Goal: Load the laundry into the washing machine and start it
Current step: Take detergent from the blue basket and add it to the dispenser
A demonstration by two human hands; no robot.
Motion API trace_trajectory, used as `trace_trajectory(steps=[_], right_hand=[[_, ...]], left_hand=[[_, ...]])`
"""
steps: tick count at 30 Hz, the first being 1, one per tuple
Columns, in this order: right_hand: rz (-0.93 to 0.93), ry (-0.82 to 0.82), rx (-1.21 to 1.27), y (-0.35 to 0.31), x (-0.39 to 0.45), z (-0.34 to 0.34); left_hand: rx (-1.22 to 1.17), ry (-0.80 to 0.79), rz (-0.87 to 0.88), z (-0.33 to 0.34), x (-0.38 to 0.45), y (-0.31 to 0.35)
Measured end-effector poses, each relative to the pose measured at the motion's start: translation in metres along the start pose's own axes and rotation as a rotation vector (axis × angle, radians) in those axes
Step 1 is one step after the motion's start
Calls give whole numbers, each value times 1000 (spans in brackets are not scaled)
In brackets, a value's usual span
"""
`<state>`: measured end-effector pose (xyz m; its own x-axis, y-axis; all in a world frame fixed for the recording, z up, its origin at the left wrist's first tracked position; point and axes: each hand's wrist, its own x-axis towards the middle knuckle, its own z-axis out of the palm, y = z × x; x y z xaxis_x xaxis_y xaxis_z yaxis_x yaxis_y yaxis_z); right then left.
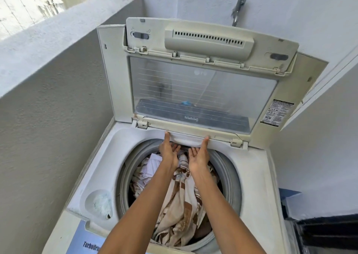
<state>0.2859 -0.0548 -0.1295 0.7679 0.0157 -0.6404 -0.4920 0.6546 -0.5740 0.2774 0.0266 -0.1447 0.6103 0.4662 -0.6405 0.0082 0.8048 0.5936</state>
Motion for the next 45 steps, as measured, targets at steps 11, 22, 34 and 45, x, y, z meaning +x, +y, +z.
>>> trace_trajectory(steps=[11, 22, 34, 45], right_hand=[[-9, -14, 18, 4, 17, -9], [-179, 51, -123, 21, 4, -22], [-686, 126, -675, 8, -13, -34], [-699, -9, -769, 6, -15, -46]], left_hand=[[-85, -152, -34, 2, 4, -10], [86, 31, 29, -7, -1, -20], [591, 80, 589, -20, -23, -6], [703, -37, 547, -35, -27, -10]])
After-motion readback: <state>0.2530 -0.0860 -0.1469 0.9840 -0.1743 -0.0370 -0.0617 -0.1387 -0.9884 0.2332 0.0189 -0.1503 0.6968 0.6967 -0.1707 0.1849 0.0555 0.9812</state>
